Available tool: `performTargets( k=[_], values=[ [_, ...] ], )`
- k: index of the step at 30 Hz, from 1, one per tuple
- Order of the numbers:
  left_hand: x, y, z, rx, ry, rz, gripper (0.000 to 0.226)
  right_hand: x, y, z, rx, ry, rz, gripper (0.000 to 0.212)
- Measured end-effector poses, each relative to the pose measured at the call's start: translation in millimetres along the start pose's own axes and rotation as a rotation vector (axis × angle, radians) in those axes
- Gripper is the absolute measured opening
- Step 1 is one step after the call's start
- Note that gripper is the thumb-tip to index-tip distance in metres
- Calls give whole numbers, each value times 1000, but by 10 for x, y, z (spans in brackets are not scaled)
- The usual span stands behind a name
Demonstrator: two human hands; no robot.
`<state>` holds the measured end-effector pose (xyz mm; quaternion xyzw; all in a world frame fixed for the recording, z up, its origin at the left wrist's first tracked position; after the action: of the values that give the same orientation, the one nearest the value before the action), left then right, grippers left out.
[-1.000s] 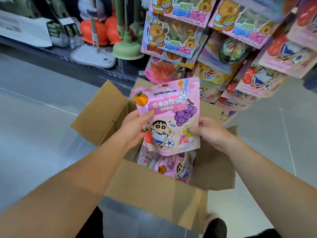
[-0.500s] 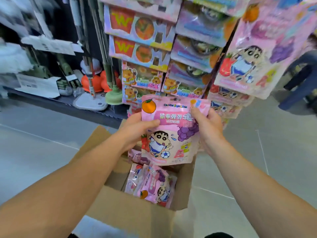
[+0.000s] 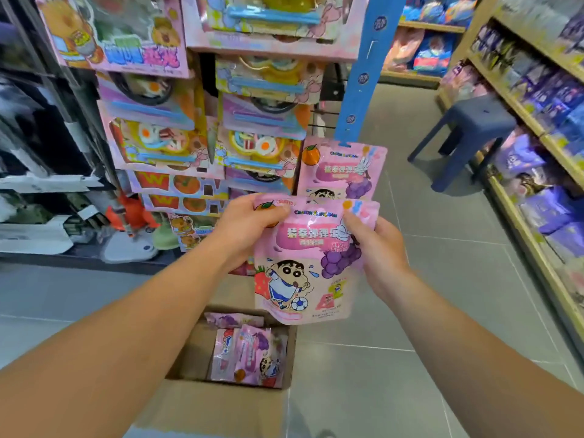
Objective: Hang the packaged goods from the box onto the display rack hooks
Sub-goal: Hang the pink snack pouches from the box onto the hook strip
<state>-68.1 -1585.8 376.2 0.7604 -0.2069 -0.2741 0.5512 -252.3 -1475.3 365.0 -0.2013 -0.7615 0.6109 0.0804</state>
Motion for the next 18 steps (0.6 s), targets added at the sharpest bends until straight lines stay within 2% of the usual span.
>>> performTargets(
  k=[3, 6, 8, 9, 11, 14, 16, 18],
  values=[
    [-242, 294, 75, 3, 10, 77, 18, 213, -384, 0, 3, 44, -50, 14],
    [-401, 452, 187, 4, 12, 136, 24, 396, -686, 70, 74, 48, -173, 31],
    [-462, 518, 301, 14, 52, 185, 27, 508, -881, 146, 176, 38, -365, 42],
    [-507, 566, 319, 4, 55, 215, 19, 534, -949, 184, 233, 56, -522, 44],
    [-595, 609, 400, 7, 74, 277, 13, 544, -1054, 283, 341, 53, -776, 39],
    [-700, 637, 556, 44, 100, 385, 28, 493, -1145, 447, 422, -6, -1083, 11],
    [-743, 670, 661, 50, 124, 390, 13, 493, -1232, 585, 445, -15, -1242, 14],
    [-758, 756, 765, 53, 144, 419, 8, 501, -1364, 734, 440, -37, -1272, 17]
  ],
)
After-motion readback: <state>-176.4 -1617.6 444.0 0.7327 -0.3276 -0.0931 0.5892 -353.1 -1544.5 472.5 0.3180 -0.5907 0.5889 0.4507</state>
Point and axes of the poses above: each hand's wrist, its own z-axis towards the middle knuckle, its own x-axis out of the back of the hand, y = z × x, the point moved 7 cm from there along z, towards the middle knuckle, and after that the axes turned 13 degrees about -y, right-handed, at the moved point
